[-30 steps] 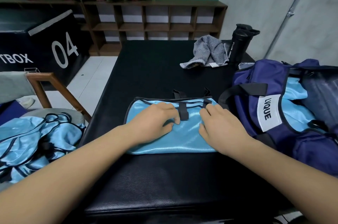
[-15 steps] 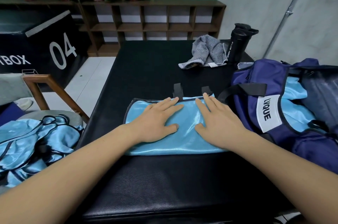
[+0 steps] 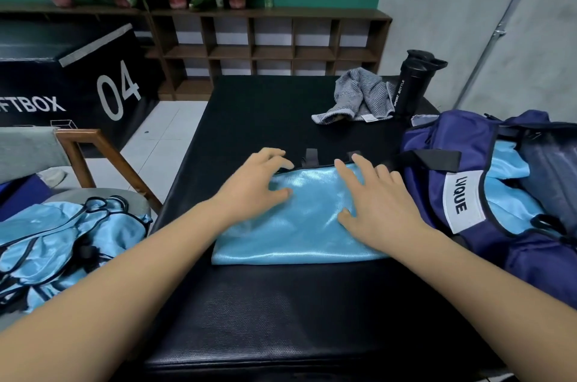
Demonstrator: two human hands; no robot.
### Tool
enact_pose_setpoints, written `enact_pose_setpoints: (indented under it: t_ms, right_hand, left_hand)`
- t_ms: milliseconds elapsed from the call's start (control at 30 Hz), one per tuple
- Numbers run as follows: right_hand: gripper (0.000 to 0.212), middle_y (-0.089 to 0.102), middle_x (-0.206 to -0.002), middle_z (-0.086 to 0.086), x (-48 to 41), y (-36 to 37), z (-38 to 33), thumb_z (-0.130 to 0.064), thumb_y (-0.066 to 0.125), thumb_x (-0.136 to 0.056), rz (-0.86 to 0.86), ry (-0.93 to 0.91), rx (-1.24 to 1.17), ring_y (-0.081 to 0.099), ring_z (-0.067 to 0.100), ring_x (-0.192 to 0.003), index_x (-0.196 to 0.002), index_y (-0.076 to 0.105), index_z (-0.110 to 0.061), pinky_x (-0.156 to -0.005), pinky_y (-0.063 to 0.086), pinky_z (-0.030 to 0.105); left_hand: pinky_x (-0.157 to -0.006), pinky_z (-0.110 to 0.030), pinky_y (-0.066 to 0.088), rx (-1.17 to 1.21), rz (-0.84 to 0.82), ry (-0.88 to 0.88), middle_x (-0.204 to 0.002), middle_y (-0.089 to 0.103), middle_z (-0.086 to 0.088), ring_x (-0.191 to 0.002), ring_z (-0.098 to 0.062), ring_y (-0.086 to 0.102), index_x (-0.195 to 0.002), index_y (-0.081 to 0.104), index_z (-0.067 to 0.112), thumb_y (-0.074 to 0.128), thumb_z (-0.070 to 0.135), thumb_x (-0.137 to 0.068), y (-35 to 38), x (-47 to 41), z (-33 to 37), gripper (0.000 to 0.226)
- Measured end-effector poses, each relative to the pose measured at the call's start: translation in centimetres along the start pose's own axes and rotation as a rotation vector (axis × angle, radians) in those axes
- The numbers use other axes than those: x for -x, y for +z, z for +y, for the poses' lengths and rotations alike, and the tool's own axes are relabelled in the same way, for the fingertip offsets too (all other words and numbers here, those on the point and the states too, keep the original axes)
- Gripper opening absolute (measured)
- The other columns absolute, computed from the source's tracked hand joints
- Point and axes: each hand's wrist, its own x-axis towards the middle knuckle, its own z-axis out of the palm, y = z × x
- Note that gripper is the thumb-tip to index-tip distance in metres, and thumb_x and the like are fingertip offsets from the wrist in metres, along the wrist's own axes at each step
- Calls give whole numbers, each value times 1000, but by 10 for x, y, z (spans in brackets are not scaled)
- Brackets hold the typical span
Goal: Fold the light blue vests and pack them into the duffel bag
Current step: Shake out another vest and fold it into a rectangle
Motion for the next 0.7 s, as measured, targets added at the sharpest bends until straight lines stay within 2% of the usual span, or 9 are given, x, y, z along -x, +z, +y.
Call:
enact_pose_setpoints:
  t_ms: [67,167,267,333,433,533,633,700]
  right_hand:
    - [70,39,-156,8,7,-8,-12,-50,53,-93,75,-81,-84,49,34,-123,-157,42,-22,-103,41,48]
    - [47,49,-131,0,17,-18,-42,-51,50,-98,54,-242,-201,50,27,-115,-135,56,-22,-105,41,45]
    - [43,50,-112,-2,26,-22,-79,-58,49,-99,41,-339,-293,49,24,-105,-119,59,-22,-100,43,42]
    - [44,50,-107,-2,29,-20,-104,-62,51,-98,31,-385,-312,49,23,-101,-115,59,-22,-96,44,40]
    - [45,51,-106,-1,29,-16,-134,-62,57,-97,30,-430,-330,49,24,-98,-112,57,-20,-93,45,40]
    - [44,52,-105,2,27,-13,-154,-58,62,-95,26,-441,-346,50,25,-97,-110,56,-18,-91,46,41]
    - [42,54,-108,4,23,-10,-164,-54,61,-98,12,-433,-366,52,27,-101,-114,57,-16,-92,44,41]
    - [34,56,-106,4,22,-5,-168,-49,60,-100,52,-426,-371,53,27,-98,-109,55,-17,-87,44,41]
  left_hand:
    - [-104,-31,47,-4,77,-12,-135,56,12,-124,-12,56,-134,65,32,75,32,-95,-14,-3,-10,40]
    - [-86,-22,44,-20,151,-110,-116,60,10,-104,-11,61,-121,68,29,74,25,-95,-32,-5,-25,27]
    - [-83,-26,47,-33,155,-234,-106,62,8,-91,-11,61,-113,68,27,75,27,-94,-42,-6,-43,20]
    - [-85,-32,50,-56,129,-301,-102,65,9,-91,-14,63,-107,65,29,74,33,-93,-44,-6,-53,17]
    - [-85,-32,48,-74,30,-393,-103,67,7,-98,-17,63,-111,63,27,71,45,-94,-42,-4,-61,25]
    - [-85,-33,50,-79,-53,-415,-106,63,5,-96,-15,62,-108,63,25,70,50,-92,-39,-3,-64,30]
    - [-77,-32,48,-63,-75,-423,-103,61,5,-91,-12,62,-99,62,25,73,48,-87,-39,-4,-64,28]
    - [-72,-32,47,-62,-99,-417,-100,62,4,-89,-14,62,-97,62,23,73,44,-88,-39,-4,-64,25]
